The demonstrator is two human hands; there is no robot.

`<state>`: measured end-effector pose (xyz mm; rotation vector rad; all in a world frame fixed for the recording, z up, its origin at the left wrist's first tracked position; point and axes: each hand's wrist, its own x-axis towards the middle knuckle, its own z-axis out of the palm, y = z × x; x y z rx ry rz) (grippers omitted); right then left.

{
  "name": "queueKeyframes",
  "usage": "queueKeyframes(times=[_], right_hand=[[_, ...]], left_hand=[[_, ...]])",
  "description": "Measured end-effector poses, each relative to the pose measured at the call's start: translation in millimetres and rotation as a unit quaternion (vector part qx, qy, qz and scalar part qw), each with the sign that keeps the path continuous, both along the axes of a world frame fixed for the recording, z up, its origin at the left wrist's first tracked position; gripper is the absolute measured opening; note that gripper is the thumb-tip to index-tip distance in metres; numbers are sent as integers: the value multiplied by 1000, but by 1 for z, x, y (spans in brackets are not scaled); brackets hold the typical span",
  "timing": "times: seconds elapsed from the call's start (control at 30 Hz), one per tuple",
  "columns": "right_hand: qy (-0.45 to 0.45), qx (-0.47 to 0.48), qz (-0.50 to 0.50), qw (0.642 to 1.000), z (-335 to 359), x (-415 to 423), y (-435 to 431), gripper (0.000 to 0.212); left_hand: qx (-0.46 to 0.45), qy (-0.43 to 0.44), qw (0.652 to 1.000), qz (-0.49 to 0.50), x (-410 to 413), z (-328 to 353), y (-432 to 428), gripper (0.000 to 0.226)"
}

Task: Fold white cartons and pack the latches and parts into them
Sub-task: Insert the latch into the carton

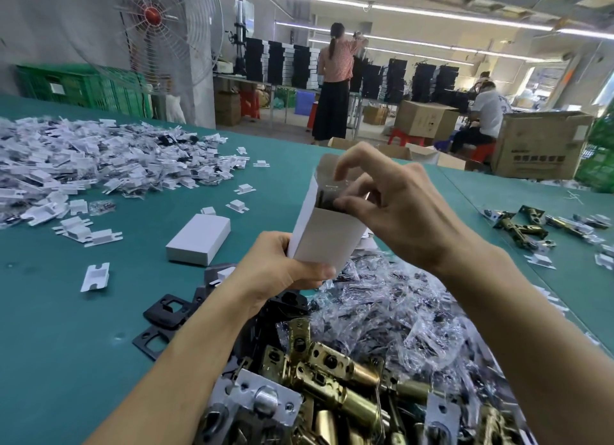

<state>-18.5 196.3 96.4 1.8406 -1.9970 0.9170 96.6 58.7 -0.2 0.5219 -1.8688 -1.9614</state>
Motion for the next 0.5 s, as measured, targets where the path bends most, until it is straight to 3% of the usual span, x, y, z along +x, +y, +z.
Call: queueKeyframes(times=[0.13,0.27,0.33,0.5], right_hand=[[8,41,1,999,7,4,1,4],[50,153,-57,985,14,5,3,43],[71,203,-84,973,16,8,4,50],[90,215,-58,971,19,14,10,34]], left_hand=[[-2,5,1000,4,0,0,1,19],[-7,2,1000,8,1,0,1,16],[-10,0,1000,7,2,1,2,17],[-8,6,1000,-7,2,2,1,26]])
